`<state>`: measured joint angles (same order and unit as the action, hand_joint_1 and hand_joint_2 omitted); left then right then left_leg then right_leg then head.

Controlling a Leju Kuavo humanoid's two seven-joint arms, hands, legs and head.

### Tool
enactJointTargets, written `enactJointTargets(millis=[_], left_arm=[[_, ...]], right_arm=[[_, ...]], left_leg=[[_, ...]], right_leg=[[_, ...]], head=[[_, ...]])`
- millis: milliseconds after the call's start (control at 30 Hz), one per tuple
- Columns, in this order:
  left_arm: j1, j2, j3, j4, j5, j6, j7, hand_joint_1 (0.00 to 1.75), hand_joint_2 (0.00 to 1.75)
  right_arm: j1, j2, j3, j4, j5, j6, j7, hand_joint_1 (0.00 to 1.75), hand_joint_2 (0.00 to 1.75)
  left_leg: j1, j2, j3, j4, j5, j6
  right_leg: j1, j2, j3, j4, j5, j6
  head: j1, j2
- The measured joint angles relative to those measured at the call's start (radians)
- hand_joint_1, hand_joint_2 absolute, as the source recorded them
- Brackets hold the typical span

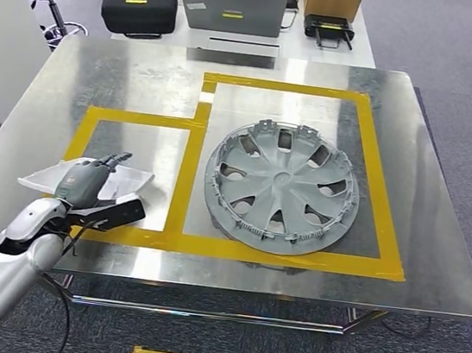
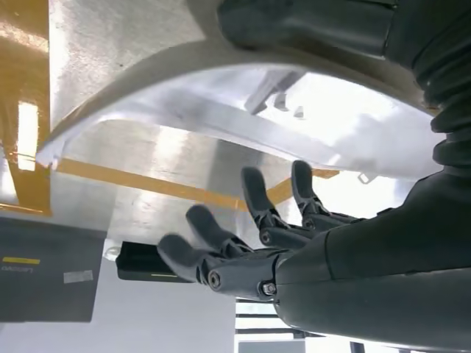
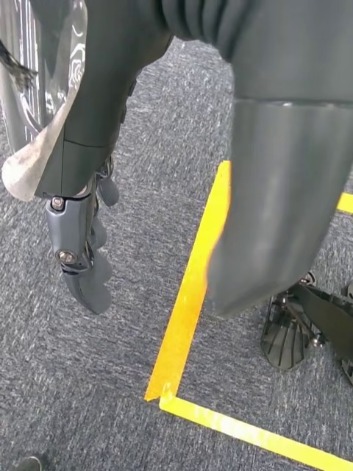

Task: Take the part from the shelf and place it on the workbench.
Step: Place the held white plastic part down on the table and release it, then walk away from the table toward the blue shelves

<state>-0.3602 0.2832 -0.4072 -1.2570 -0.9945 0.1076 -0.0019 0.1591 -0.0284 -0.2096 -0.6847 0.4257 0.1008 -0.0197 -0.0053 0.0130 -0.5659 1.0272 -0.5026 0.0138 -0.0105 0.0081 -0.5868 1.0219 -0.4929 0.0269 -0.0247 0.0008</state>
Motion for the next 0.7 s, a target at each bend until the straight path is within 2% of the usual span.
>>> enactJointTargets(millis=[467,600,700], left_arm=[[0.004,-0.007,0.0,-0.057,0.001,0.02,-0.005,0.0,0.0],[0.026,-0.01,0.001,-0.112,0.042,0.076,-0.035,0.0,0.0],[0.077,-0.023,0.01,-0.217,0.107,0.151,-0.071,0.0,0.0]], right_arm=[[0.002,0.022,-0.025,0.0,0.026,0.003,-0.002,0.0,1.75],[0.015,0.032,-0.039,-0.01,0.031,0.007,0.005,0.0,1.75],[0.04,0.048,-0.059,-0.03,0.034,0.007,0.008,0.0,1.75]], left_leg=[[0.0,0.0,0.0,0.0,0.0,0.0],[0.0,0.0,0.0,0.0,0.0,0.0],[-0.002,0.0,-0.001,0.004,-0.003,0.004]], right_leg=[[0.0,0.0,0.0,0.0,0.0,0.0],[0.0,0.0,0.0,0.0,0.0,0.0],[-0.002,0.0,0.0,-0.001,0.0,0.002]], head=[[0.0,0.0],[0.0,0.0],[0.0,0.0]])
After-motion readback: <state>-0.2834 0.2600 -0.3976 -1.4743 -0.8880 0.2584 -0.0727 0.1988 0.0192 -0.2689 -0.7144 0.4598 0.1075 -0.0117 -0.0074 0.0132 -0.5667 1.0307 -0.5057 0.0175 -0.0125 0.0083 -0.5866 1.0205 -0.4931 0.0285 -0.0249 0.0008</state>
